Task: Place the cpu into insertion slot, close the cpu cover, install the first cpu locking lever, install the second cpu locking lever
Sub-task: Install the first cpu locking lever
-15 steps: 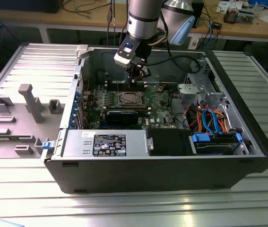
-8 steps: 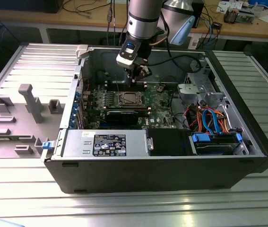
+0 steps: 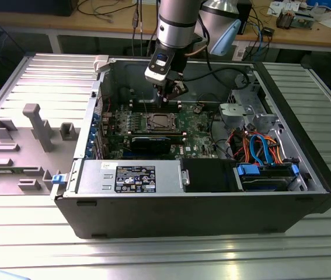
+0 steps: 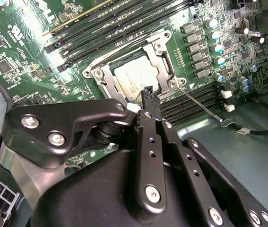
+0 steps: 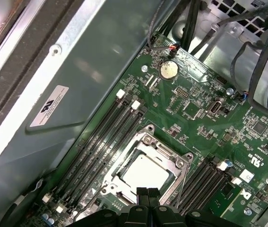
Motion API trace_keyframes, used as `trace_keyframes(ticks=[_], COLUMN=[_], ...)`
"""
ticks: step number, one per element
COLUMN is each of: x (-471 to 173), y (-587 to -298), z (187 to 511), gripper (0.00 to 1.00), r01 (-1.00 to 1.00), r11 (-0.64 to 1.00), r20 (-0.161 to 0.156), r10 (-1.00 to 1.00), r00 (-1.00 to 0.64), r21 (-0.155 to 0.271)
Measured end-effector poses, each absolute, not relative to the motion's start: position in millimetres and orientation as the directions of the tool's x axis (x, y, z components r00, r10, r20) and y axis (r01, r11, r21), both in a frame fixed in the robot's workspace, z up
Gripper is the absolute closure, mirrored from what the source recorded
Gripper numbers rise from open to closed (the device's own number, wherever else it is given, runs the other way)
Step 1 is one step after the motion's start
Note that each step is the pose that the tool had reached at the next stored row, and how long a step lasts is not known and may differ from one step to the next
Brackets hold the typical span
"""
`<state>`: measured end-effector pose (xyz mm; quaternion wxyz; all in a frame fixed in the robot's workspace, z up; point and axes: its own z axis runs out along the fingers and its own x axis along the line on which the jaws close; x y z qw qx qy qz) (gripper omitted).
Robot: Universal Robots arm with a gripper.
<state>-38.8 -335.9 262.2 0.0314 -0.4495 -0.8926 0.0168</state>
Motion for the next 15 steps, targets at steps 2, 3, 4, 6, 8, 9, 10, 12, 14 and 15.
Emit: trace_keyframes(ticks=[2, 3, 4, 6, 8, 9, 10, 12, 14, 15], x=[-38.8, -38.8, -38.8, -38.8, -38.8, -38.8, -38.8, -38.8, -38.8, -38.8], y=[-335.9, -335.8, -335.9, -335.9, -335.9, -335.9, -335.8, -335.9, -335.8, -335.9], z=[262.2, 262.1, 262.2, 262.2, 262.2, 262.2, 262.1, 262.1, 262.1, 262.1], gripper=[0.89, 0.89, 0.89, 0.89, 0.89, 0.89, 0.89, 0.89, 0.89, 0.89], r01=[0.797, 0.796, 0.794, 0.790, 0.788, 0.787, 0.785, 0.781, 0.778, 0.777], r11=[0.601, 0.602, 0.605, 0.610, 0.613, 0.614, 0.617, 0.621, 0.625, 0.627], r20=[0.041, 0.041, 0.041, 0.041, 0.041, 0.041, 0.041, 0.041, 0.041, 0.041], r10=[0.799, 0.798, 0.796, 0.792, 0.790, 0.789, 0.787, 0.784, 0.780, 0.779], r00=[-0.599, -0.601, -0.604, -0.609, -0.612, -0.613, -0.615, -0.620, -0.624, -0.626], r21=[-0.058, -0.058, -0.058, -0.058, -0.058, -0.058, -0.058, -0.058, -0.058, -0.058])
